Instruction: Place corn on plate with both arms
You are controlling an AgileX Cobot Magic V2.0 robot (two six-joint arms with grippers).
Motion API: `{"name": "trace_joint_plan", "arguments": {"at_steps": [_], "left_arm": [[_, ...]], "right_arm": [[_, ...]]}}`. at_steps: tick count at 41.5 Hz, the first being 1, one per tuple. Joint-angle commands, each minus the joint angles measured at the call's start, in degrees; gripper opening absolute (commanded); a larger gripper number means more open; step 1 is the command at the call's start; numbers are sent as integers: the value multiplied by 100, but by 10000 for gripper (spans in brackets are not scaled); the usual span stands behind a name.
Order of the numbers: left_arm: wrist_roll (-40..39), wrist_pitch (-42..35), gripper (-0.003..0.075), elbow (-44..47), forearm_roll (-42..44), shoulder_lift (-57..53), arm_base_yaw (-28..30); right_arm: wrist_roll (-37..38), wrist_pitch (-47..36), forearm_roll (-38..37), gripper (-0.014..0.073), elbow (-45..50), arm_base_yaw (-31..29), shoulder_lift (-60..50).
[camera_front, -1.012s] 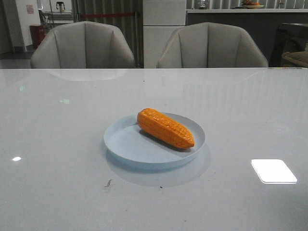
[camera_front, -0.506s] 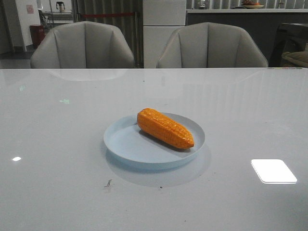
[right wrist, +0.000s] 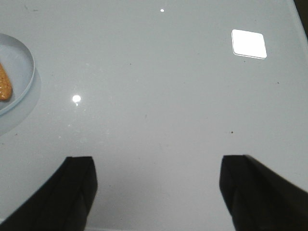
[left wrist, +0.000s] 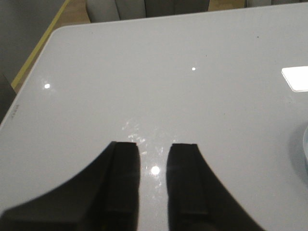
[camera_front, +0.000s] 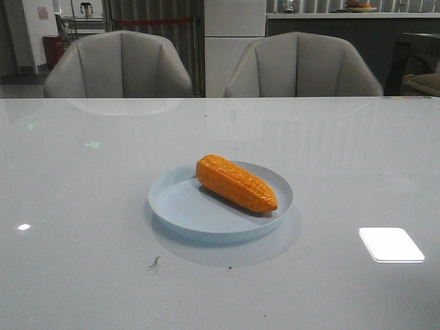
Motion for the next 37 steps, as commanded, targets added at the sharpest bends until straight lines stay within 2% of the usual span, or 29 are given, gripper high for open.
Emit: {"name": "trace_joint_plan", "arguments": {"at_steps": [1,10,20,26,37], "left_arm": [[-18,-491,86,-60,-14,-345,12],[-18,-980,89,755,-108,-1509,12],[-18,-1967,89,1775,-147,-3188,12],[-18,-2139,89,2147,-147,-3970,12],[-18,-2271,89,2761,-147,-3951,12]], "right_arm": [[-25,-453,-80,625,-150,-36,4],[-25,-453,-80,625,-150,-36,4],[-25,-453,-80,625,-150,-36,4],[-25,-453,-80,625,-150,-36,4],[-25,-422,-79,625,-150,-36,12]]}}
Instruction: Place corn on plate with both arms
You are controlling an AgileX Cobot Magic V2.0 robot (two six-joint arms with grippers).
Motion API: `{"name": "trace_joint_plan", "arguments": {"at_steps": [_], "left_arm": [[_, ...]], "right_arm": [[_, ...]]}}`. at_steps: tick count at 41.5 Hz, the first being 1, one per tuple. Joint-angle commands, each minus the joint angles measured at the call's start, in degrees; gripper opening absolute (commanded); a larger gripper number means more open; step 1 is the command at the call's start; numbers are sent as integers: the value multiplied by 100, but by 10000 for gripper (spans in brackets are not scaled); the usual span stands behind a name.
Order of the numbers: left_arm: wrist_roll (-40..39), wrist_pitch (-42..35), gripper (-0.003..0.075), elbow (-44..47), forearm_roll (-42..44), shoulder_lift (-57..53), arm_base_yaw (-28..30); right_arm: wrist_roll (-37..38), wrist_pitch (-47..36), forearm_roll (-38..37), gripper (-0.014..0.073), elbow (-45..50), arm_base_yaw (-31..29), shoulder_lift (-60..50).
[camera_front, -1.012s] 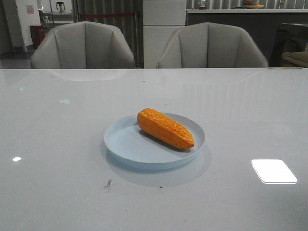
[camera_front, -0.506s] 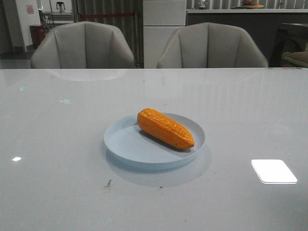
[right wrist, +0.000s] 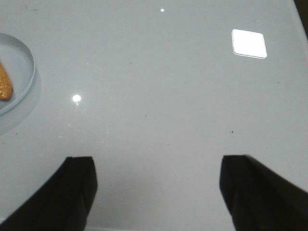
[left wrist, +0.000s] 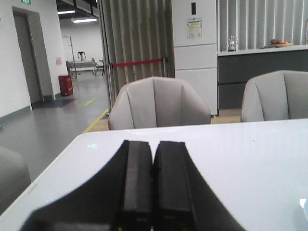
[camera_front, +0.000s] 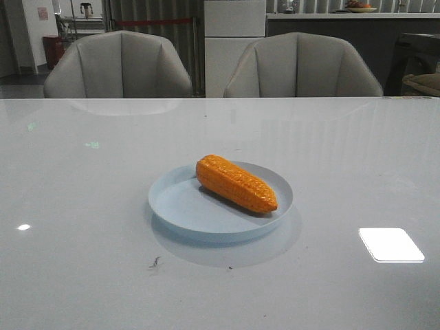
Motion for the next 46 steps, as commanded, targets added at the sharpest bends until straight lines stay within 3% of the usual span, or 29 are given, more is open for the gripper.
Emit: {"name": "trace_joint_plan", "arguments": {"at_steps": [1,15,46], "left_arm": [[-18,-539,89,103,-48,-103,12],[-18,-539,89,960,-64,-103,12],[-18,-321,89,972,-78,-103,12]], "right_arm": [[-25,-422,-79,625,-150,-36,12],[-25,-422,-79,625,-150,-36,12],[-25,-422,-79,625,-150,-36,12]]}}
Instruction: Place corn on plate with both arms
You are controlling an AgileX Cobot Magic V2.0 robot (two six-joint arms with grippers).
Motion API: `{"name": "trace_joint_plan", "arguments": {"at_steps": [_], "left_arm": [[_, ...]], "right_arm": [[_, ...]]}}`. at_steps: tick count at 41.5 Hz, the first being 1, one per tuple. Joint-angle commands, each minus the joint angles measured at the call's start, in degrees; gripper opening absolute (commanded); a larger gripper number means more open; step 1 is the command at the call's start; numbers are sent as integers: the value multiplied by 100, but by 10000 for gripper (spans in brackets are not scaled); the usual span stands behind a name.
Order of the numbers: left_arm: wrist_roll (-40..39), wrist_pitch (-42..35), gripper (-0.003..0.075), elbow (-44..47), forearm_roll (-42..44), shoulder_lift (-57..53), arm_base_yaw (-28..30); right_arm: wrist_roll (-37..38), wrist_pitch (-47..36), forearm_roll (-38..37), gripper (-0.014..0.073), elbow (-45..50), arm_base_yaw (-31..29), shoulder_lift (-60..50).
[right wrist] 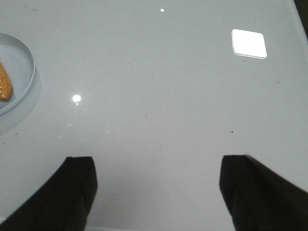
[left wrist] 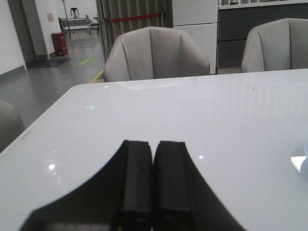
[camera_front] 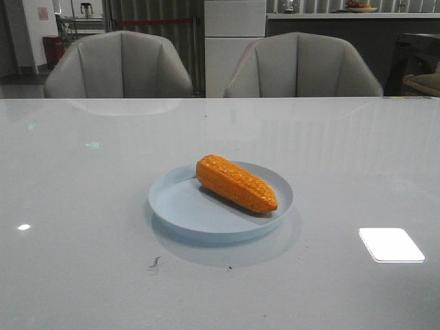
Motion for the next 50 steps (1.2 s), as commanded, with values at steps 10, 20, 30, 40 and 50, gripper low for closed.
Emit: {"name": "trace_joint_plan", "arguments": {"at_steps": [10,20,30,40,50], "left_arm": [[-18,-423,89,215,-54,-103,12],[-18,-423,89,215,-54,-103,12],[-18,-423,89,215,-54,-103,12],[-18,-423,89,215,-54,-103,12],[-18,-423,89,215,-54,-103,12]], "right_arm": [[-25,-437,-163,625,-115,-36,-169],[-25,-789,-87,625,366,-27,-1719],[-25,-2446,506,623,1646,-27,-3166],[-25,-4644,1158,622,2995,-7,-3356],[-25,-5668,1181,362,3917,174,-3356]]}}
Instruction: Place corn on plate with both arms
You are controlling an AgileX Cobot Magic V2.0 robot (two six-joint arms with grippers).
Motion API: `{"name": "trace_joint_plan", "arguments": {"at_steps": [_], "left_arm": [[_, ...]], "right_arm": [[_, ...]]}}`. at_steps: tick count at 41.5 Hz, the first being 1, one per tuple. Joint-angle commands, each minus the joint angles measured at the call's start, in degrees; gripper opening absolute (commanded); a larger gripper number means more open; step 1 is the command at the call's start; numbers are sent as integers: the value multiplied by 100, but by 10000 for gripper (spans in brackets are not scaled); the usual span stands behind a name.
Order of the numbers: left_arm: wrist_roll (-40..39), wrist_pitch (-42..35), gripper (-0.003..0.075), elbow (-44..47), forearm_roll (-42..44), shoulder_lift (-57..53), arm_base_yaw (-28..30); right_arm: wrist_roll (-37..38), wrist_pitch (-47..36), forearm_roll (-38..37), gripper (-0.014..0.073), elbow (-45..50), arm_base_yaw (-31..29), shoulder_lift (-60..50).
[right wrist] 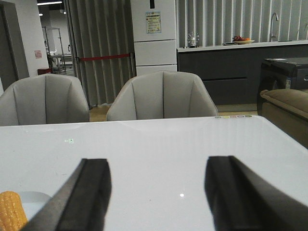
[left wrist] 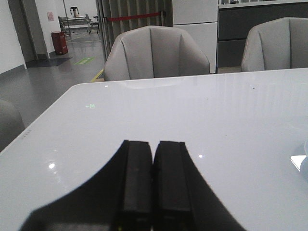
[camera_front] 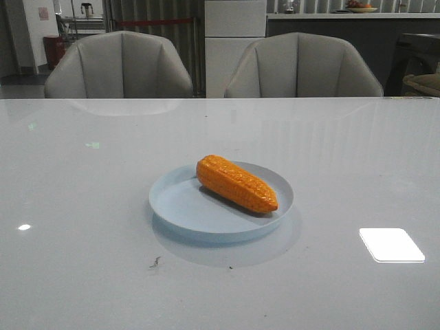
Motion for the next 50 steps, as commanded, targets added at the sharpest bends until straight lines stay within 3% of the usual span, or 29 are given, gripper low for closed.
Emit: {"name": "trace_joint_plan", "arguments": {"at_steps": [1,10,25,50], "left_arm": [[-18,-449,89,215,-54,-103,12],[-18,-449,89,215,-54,-103,12],[-18,-449,89,215,-54,-103,12],[-18,-449,89,215,-54,-103,12]], "right_arm": [[-25,-593,16,318,-74,76,-82],[-25,-85,16,48,-60,235,-82],[-25,923,16,57,-60,243,-82],[-25,950,16,57,-60,243,-82]]}}
